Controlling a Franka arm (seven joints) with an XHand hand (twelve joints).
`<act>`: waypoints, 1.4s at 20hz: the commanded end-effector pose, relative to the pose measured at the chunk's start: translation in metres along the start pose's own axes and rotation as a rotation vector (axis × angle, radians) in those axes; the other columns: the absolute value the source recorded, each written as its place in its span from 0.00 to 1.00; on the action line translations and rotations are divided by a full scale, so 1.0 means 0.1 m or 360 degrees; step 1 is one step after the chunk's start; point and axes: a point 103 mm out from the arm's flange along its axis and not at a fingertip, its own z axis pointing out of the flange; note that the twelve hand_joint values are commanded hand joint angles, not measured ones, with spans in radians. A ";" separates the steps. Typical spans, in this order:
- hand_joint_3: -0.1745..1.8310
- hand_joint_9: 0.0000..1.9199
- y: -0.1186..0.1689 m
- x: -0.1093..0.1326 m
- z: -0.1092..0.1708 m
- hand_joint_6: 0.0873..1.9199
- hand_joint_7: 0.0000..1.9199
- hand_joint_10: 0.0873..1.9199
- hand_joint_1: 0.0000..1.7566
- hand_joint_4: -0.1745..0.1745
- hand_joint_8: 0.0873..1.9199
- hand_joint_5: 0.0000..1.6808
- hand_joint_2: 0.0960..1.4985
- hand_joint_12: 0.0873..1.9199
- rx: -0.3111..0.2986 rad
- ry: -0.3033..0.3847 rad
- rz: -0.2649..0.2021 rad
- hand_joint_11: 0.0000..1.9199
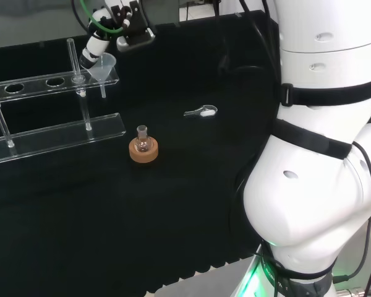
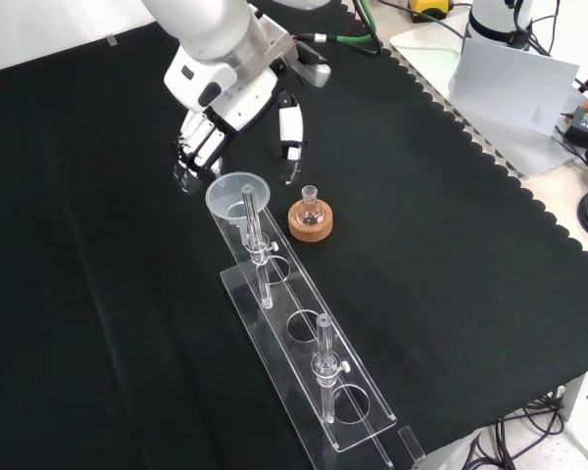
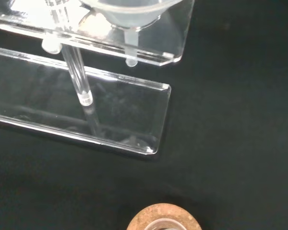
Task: Pick up the funnel from the transparent funnel stand.
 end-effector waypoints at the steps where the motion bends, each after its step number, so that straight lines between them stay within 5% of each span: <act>1: 0.21 0.02 0.09 0.09 0.08 0.00 0.00 0.44 0.28 0.35 0.10 0.03 0.46 0.74 0.0031 0.0013 -0.0026 0.19; 28: 0.22 0.06 0.35 0.17 0.38 0.00 0.00 0.45 0.34 0.35 0.13 0.05 0.46 0.75 0.0135 -0.0057 -0.0018 0.16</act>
